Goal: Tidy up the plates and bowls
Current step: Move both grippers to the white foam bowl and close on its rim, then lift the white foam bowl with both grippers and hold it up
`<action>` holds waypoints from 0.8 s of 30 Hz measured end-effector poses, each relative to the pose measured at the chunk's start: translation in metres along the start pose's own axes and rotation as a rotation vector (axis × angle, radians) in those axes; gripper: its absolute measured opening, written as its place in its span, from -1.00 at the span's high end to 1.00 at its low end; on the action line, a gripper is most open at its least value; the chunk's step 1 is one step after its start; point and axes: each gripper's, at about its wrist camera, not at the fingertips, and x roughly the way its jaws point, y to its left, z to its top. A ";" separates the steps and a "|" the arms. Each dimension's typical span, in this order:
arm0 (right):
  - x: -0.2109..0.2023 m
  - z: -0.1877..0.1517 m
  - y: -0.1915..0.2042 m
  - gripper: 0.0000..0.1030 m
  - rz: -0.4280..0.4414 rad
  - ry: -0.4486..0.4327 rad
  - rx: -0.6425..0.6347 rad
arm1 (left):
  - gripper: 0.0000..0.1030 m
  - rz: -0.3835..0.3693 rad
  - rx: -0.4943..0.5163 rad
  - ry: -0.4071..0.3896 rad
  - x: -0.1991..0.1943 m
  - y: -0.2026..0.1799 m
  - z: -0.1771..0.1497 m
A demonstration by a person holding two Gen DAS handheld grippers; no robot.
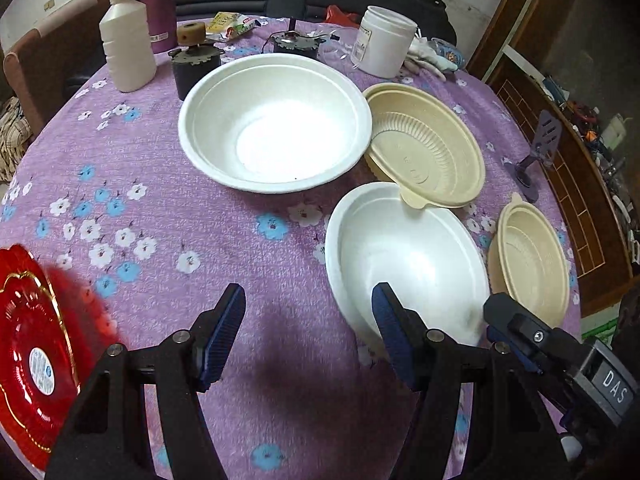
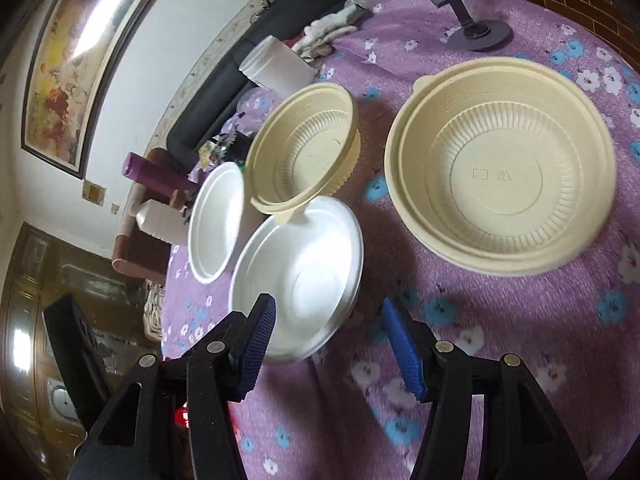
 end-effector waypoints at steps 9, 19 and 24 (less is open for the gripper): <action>0.018 -0.002 -0.005 0.19 -0.032 0.014 0.022 | -0.23 0.030 0.005 -0.002 0.016 -0.002 0.001; 0.015 -0.019 0.011 0.81 -0.059 0.002 -0.072 | 0.75 0.027 0.078 -0.020 0.008 -0.007 -0.012; 0.003 -0.032 0.019 0.81 -0.059 -0.021 -0.108 | 0.74 0.016 0.082 -0.041 -0.007 -0.002 -0.021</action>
